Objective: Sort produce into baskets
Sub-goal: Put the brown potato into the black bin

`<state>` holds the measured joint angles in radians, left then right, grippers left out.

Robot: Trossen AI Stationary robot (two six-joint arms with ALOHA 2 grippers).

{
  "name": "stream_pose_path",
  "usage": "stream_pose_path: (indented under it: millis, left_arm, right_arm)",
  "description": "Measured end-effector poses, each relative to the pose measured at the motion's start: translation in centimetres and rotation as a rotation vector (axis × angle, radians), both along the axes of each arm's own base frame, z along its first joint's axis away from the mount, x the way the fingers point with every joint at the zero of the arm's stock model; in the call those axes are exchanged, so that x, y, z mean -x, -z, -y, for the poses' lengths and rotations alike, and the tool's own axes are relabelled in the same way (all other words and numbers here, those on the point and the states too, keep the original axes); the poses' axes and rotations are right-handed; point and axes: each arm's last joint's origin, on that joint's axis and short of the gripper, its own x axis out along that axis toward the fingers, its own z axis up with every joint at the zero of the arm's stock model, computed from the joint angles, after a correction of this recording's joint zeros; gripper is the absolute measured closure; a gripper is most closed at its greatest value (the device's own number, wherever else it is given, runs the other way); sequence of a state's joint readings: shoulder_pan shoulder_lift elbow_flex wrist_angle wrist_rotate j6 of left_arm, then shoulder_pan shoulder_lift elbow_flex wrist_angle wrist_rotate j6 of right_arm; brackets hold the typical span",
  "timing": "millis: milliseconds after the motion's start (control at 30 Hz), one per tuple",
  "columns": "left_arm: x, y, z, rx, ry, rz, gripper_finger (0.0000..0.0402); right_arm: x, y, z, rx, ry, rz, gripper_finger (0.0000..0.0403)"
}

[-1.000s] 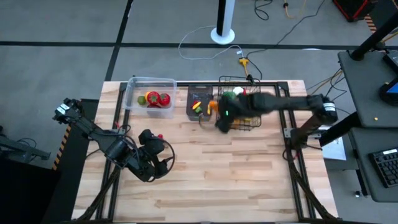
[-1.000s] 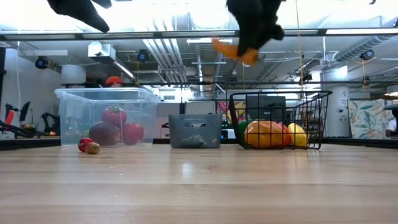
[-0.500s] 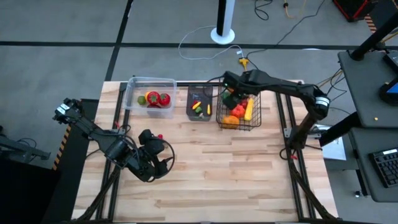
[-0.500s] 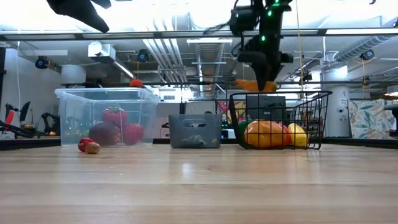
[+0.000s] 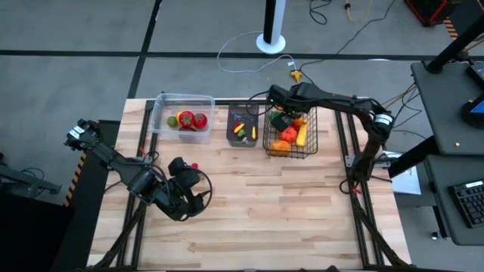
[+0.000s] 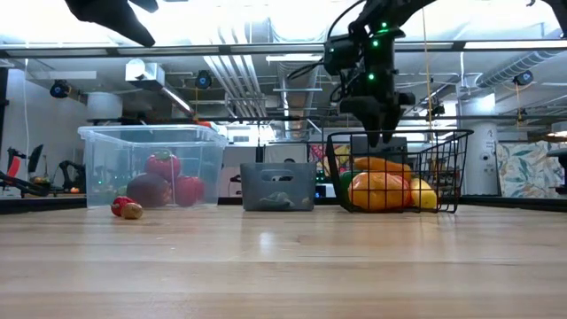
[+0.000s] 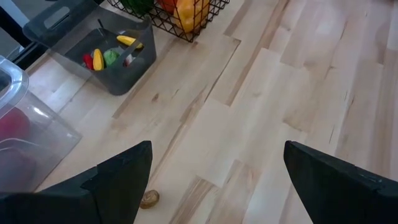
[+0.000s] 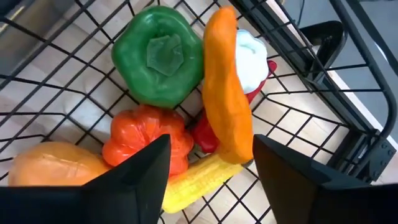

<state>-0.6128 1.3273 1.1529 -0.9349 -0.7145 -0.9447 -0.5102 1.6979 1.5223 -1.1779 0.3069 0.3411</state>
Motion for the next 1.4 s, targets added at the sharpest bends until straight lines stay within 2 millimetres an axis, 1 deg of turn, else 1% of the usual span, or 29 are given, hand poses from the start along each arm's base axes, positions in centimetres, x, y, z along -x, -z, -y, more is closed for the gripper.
stream_pose_path:
  millis: [100,200,300,367,467,533,667,767,933,1100,1267,1400]
  left_arm:
    - [0.0,0.2,0.0,0.002,-0.005,-0.003,0.0057]
    - [0.1,0.5,-0.1,0.007,-0.015,-0.006,0.0057]
    - [0.1,0.6,0.0,0.030,-0.013,-0.018,0.0057]
    - [0.1,0.8,0.0,0.039,-0.007,-0.025,0.0057]
    - [0.0,1.2,0.1,0.052,-0.003,-0.020,0.0057]
    - [-0.1,1.6,0.2,0.060,-0.001,-0.008,0.0057]
    - [-0.1,2.9,0.3,0.040,0.025,-0.022,0.0057]
    - [-0.1,4.0,0.3,0.008,0.042,-0.062,0.0057]
    - [-0.1,5.9,0.4,-0.021,0.051,-0.136,0.0057]
    - [-0.7,7.9,0.8,-0.081,0.068,-0.214,0.0057]
    - [-1.0,10.0,1.4,-0.180,0.151,-0.320,0.0066]
    - [-0.5,11.3,0.9,-0.209,0.180,-0.387,0.0079]
  right_arm:
    - [0.2,-0.5,-0.2,0.008,-0.002,0.015,0.0176]
    - [0.6,-1.5,-0.6,0.021,-0.008,0.042,0.0171]
    - [0.8,-2.7,-1.6,0.009,-0.031,0.094,0.0171]
    - [0.9,-3.5,-2.6,0.008,-0.057,0.129,0.0174]
    - [0.8,-4.9,-4.7,0.027,-0.102,0.184,0.0178]
    - [0.6,-5.7,-6.5,0.045,-0.153,0.228,0.0179]
    - [0.0,-7.0,-10.4,0.077,-0.266,0.340,0.0177]
    - [-0.4,-7.5,-13.4,0.107,-0.348,0.418,0.0177]
    - [-0.7,-7.1,-18.0,0.146,-0.422,0.477,0.0177]
    - [-0.5,-5.5,-22.2,0.271,-0.451,0.479,0.0176]
    - [0.1,-4.1,-25.0,0.314,-0.446,0.520,0.0179]
    - [0.5,-3.6,-26.3,0.324,-0.431,0.545,0.0178]
